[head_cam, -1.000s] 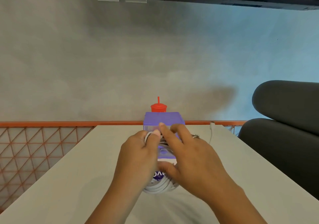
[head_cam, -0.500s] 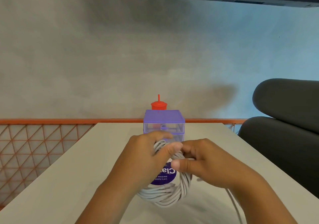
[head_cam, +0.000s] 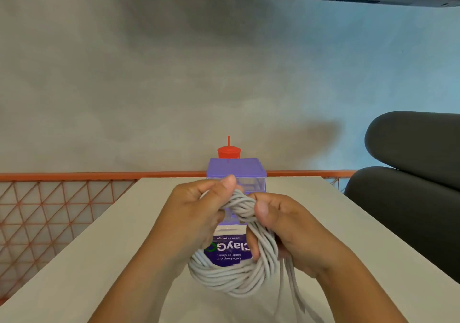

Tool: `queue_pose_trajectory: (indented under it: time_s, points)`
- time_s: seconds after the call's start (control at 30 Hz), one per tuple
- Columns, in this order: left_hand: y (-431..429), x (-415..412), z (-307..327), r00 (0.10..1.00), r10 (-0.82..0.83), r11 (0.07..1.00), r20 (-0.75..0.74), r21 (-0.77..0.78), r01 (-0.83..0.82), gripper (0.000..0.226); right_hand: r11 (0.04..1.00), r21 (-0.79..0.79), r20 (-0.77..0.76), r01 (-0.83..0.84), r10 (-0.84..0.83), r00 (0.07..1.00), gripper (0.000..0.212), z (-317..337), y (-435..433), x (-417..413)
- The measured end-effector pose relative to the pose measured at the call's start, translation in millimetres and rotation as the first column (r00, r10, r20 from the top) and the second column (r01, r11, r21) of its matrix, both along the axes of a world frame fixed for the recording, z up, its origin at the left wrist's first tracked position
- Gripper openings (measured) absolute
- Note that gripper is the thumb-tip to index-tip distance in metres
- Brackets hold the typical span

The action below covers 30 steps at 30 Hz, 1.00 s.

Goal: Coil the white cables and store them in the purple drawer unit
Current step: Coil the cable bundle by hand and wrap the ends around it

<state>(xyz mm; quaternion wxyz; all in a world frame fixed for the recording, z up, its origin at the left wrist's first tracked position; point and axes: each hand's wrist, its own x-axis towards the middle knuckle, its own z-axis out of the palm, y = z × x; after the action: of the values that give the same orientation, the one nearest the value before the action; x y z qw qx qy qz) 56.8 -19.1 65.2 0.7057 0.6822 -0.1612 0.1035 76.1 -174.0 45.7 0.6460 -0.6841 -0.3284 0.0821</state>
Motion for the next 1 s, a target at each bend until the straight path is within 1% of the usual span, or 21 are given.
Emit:
queue_pose_trajectory:
  time_s: [0.03,0.07,0.1,0.13,0.17,0.2,0.23,0.3,0.4,0.5,0.6,0.7,0.73,0.8,0.83,0.87,0.9,0.93,0.97,1.0]
  points:
    - [1.2,2.2,0.4,1.000,-0.005,0.999,-0.018,-0.044,0.004,0.034,0.999,0.030,-0.020,0.044,-0.044,0.999,0.066,0.7,2.4,-0.5]
    - [3.3,4.9,-0.5,0.998,-0.038,0.992,-0.048,-0.121,0.032,0.036,0.993,0.055,-0.034,0.100,-0.098,0.995,0.053,2.0,4.0,-1.0]
    - [5.8,8.0,-2.1,0.988,-0.128,0.966,-0.089,-0.236,0.104,0.039,0.984,0.072,-0.036,0.163,-0.161,0.986,0.041,3.9,5.1,-1.9]
    - [8.2,10.6,-3.9,0.956,-0.267,0.907,-0.121,-0.367,0.207,0.045,0.972,0.083,-0.032,0.222,-0.220,0.975,0.030,6.0,6.1,-3.1]
    - [9.9,12.8,-5.6,0.903,-0.411,0.816,-0.121,-0.491,0.305,0.055,0.958,0.097,-0.032,0.271,-0.269,0.962,0.025,7.4,6.9,-3.7]
    - [11.3,15.8,-7.7,0.852,-0.515,0.721,-0.097,-0.586,0.369,0.064,0.942,0.118,-0.042,0.314,-0.311,0.949,0.024,8.1,7.8,-3.6]
    - [10.7,17.1,-9.8,0.823,-0.563,0.652,-0.072,-0.650,0.389,0.069,0.923,0.149,-0.058,0.355,-0.351,0.935,0.024,8.3,8.8,-2.7]
    - [1.4,15.9,-13.0,0.832,-0.552,0.597,-0.046,-0.718,0.357,0.059,0.876,0.210,-0.084,0.435,-0.427,0.901,0.027,7.9,10.9,-1.2]
    - [-18.0,9.5,-12.5,0.895,-0.439,0.620,-0.079,-0.748,0.238,0.048,0.815,0.306,-0.133,0.492,-0.475,0.870,0.027,9.6,12.9,-2.0]
    - [-28.7,4.9,-13.3,0.946,-0.324,0.669,-0.022,-0.713,0.212,0.040,0.782,0.356,-0.196,0.511,-0.473,0.859,0.028,11.3,13.7,-4.4]
    - [-36.0,2.0,-16.4,0.979,-0.201,0.730,0.018,-0.664,0.162,0.038,0.806,0.323,-0.209,0.496,-0.450,0.868,0.031,12.9,16.6,-7.3]
    - [-38.4,1.4,-19.0,0.996,-0.079,0.786,0.040,-0.612,0.087,0.043,0.847,0.233,-0.158,0.477,-0.451,0.878,0.036,12.1,15.5,-6.2]
    - [-36.7,1.1,-18.3,0.998,-0.041,0.800,0.045,-0.597,0.059,0.042,0.855,0.185,-0.129,0.484,-0.467,0.875,0.039,11.9,13.7,-4.9]
    - [-30.6,1.1,-16.8,0.998,0.012,0.816,0.054,-0.578,0.022,0.039,0.866,0.007,0.020,0.500,-0.500,0.866,0.037,11.3,8.6,-2.8]
    - [-27.3,1.4,-16.3,0.998,0.013,0.821,0.057,-0.570,0.022,0.038,0.844,-0.086,0.134,0.529,-0.517,0.846,0.029,11.1,6.2,-2.0]
    - [-25.0,1.9,-17.0,0.998,0.002,0.829,0.055,-0.559,0.029,0.039,0.807,-0.139,0.239,0.574,-0.535,0.810,0.017,11.5,4.9,-1.8]
    - [-24.0,3.0,-18.5,0.999,-0.011,0.842,0.047,-0.538,0.035,0.038,0.756,-0.179,0.347,0.629,-0.550,0.760,0.020,10.8,3.6,-1.3]
    - [-24.8,3.2,-20.1,0.999,-0.017,0.864,0.039,-0.502,0.034,0.038,0.688,-0.204,0.477,0.697,-0.552,0.684,0.046,9.2,3.2,-1.1]
    - [-26.9,3.0,-21.7,0.999,-0.013,0.892,0.035,-0.452,0.027,0.038,0.629,-0.196,0.588,0.752,-0.538,0.604,0.067,9.2,4.9,-2.8]
    - [-29.9,2.3,-22.8,0.999,-0.005,0.916,0.040,-0.402,0.020,0.037,0.588,-0.169,0.678,0.791,-0.513,0.527,0.079,10.1,7.6,-5.8]
